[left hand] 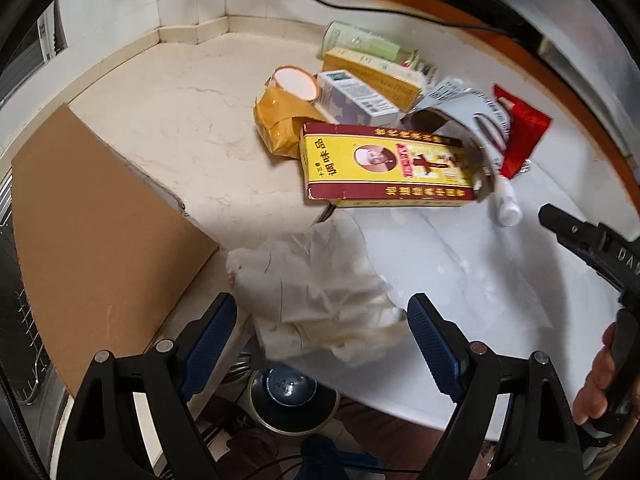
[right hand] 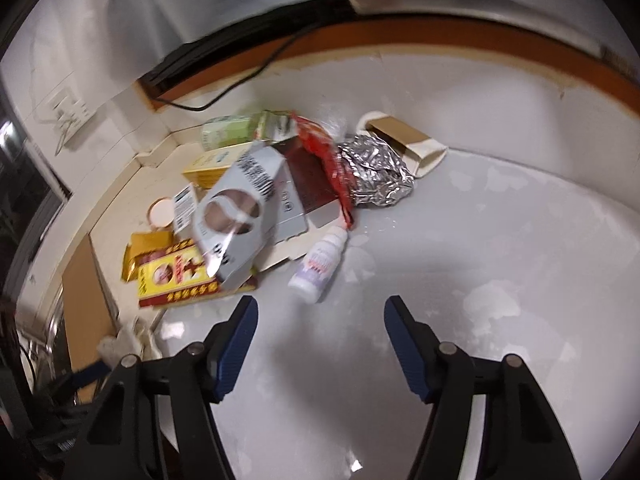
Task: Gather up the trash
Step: 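Grasp the crumpled white tissue with the left gripper while the right grasps the white pill bottle, then lower both tools into the cabinet and release tissue and bottle into the bin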
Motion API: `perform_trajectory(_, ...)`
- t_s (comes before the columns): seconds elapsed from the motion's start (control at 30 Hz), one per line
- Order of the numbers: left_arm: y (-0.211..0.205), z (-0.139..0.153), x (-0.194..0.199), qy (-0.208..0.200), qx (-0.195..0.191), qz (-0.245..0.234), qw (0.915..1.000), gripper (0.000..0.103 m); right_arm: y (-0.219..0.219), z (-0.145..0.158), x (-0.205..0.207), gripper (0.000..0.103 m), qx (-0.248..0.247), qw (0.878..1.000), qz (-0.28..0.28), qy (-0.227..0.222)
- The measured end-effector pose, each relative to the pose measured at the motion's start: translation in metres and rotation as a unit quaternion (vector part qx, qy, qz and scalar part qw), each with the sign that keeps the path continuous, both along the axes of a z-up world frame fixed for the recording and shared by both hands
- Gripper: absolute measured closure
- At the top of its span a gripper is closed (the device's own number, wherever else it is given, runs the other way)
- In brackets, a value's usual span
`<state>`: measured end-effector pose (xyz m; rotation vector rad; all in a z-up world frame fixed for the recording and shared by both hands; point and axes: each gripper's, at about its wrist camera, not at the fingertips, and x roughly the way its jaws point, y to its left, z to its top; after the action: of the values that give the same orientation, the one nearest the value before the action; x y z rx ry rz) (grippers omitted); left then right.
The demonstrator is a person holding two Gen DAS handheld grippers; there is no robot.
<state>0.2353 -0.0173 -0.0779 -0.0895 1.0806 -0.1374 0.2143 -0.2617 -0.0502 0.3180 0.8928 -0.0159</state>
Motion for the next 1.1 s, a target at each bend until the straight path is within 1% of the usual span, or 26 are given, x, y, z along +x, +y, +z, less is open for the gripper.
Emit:
perform_trajectory(0.03,0.0,-0.001,0.001,0.001,0.0,0.002,1.0,0.017,-0.001,-0.002,0.004,0.041,0.001,1.0,-0.004,0.002)
perform_trajectory(0.13,-0.005,-0.009,0.008,0.004,0.008,0.011,0.9999,0.017,-0.003,-0.01,0.02,0.043,0.002,1.0,-0.012,0.011)
perform_trajectory(0.2,-0.007,-0.011,0.01,0.007,0.007,0.016,0.9998,0.017,-0.002,-0.017,0.031,0.046,0.003,1.0,-0.015,0.024)
perform_trajectory(0.27,-0.008,-0.01,0.01,-0.001,0.012,0.02,0.9997,0.03,0.001,-0.024,0.04,0.053,0.007,0.999,-0.009,0.034)
perform_trajectory(0.33,-0.008,-0.008,0.01,-0.004,0.015,0.026,0.9995,0.039,0.005,-0.029,0.046,0.058,0.004,0.999,-0.006,0.041)
perform_trajectory(0.37,-0.008,-0.007,0.011,-0.005,0.011,0.027,0.9996,0.043,0.007,-0.03,0.048,0.063,0.005,0.999,-0.002,0.04)
perform_trajectory(0.4,-0.006,-0.006,0.011,-0.007,0.0,0.028,0.9996,0.047,0.01,-0.03,0.048,0.065,0.006,0.999,0.003,0.04)
perform_trajectory(0.43,-0.005,-0.006,0.01,-0.007,-0.009,0.028,0.9995,0.052,0.013,-0.03,0.048,0.072,0.007,0.999,0.007,0.039)
perform_trajectory(0.47,-0.003,-0.005,0.01,-0.007,-0.018,0.029,0.9994,0.055,0.015,-0.029,0.048,0.074,0.008,0.999,0.01,0.037)
perform_trajectory(0.57,0.004,-0.003,0.005,-0.015,-0.038,0.034,0.9986,0.064,0.017,-0.027,0.042,0.076,0.007,0.999,0.01,0.034)
perform_trajectory(0.7,0.01,0.003,-0.004,-0.025,-0.045,0.037,0.998,0.066,0.013,-0.022,0.023,0.077,0.029,0.999,0.021,0.025)
perform_trajectory(0.73,0.012,0.005,-0.007,-0.017,-0.048,0.036,0.998,0.066,0.011,-0.02,0.017,0.077,0.039,0.999,0.024,0.022)
perform_trajectory(0.83,0.02,0.014,-0.021,-0.03,-0.068,0.035,0.9966,0.067,0.006,-0.012,-0.006,0.078,0.06,0.997,0.036,0.01)
perform_trajectory(0.93,0.029,0.026,-0.039,-0.047,-0.095,0.03,0.9939,0.067,0.009,-0.002,-0.033,0.078,0.07,0.996,0.057,-0.006)
perform_trajectory(1.0,0.036,0.033,-0.059,-0.06,-0.11,0.026,0.9918,0.067,0.016,0.005,-0.05,0.078,0.073,0.994,0.078,-0.016)
perform_trajectory(1.1,0.045,0.042,-0.087,-0.08,-0.12,0.021,0.9893,0.067,0.03,0.013,-0.08,0.078,0.075,0.99,0.114,-0.029)
